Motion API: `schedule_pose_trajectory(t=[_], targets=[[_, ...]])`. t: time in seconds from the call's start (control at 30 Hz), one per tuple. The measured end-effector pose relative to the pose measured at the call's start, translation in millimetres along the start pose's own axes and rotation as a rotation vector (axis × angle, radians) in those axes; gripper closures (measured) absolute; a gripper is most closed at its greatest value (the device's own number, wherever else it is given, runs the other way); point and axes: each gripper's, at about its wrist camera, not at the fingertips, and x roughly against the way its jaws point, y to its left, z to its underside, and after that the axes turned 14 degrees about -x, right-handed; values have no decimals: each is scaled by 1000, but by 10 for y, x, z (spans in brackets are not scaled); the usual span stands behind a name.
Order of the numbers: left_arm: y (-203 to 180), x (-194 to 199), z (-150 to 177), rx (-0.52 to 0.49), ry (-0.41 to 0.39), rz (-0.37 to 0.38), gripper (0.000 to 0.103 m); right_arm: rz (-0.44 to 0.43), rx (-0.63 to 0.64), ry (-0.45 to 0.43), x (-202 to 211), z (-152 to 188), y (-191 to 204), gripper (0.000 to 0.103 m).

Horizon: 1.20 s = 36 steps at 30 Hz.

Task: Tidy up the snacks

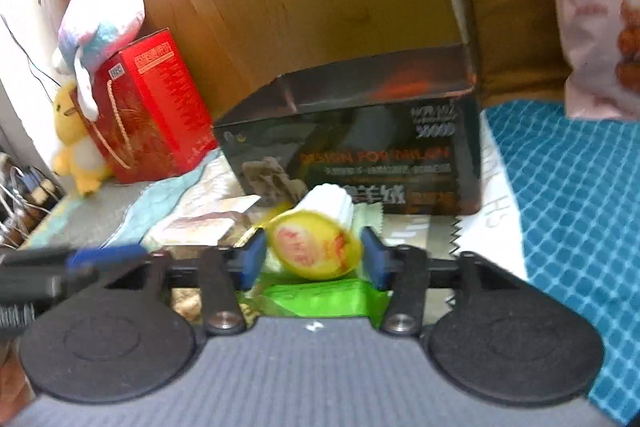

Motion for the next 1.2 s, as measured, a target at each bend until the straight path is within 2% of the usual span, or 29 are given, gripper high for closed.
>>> schedule_pose_trajectory(t=[0.1, 0.2, 0.37, 0.47, 0.57, 0.7, 0.8, 0.87, 0.97, 1.2], targets=[[-52, 201, 173, -47, -14, -33, 53, 10, -54, -56, 241, -6, -122, 56], [-104, 415, 308, -88, -31, -74, 52, 18, -51, -86, 558, 156, -213, 56], [-186, 588, 566, -131, -1, -114, 51, 12, 0, -38, 842, 604, -178, 56], [-216, 606, 692, -135, 23, -120, 51, -24, 77, 18, 936, 896, -38, 56], [-215, 601, 800, -121, 47, -122, 51, -98, 223, 77, 949, 1156, 209, 56], [-215, 598, 906, -118, 77, -146, 49, -194, 386, 138, 915, 1335, 533, 55], [-210, 602, 961, -125, 92, -174, 44, -180, 468, 125, 889, 1424, 658, 46], [-206, 608, 971, -133, 95, -196, 39, -152, 469, 102, 869, 1425, 659, 36], [-200, 613, 973, -142, 97, -238, 24, -142, 436, 81, 868, 1393, 583, 31], [-178, 575, 968, -141, 96, -305, 19, -145, 392, 70, 906, 1428, 504, 27]])
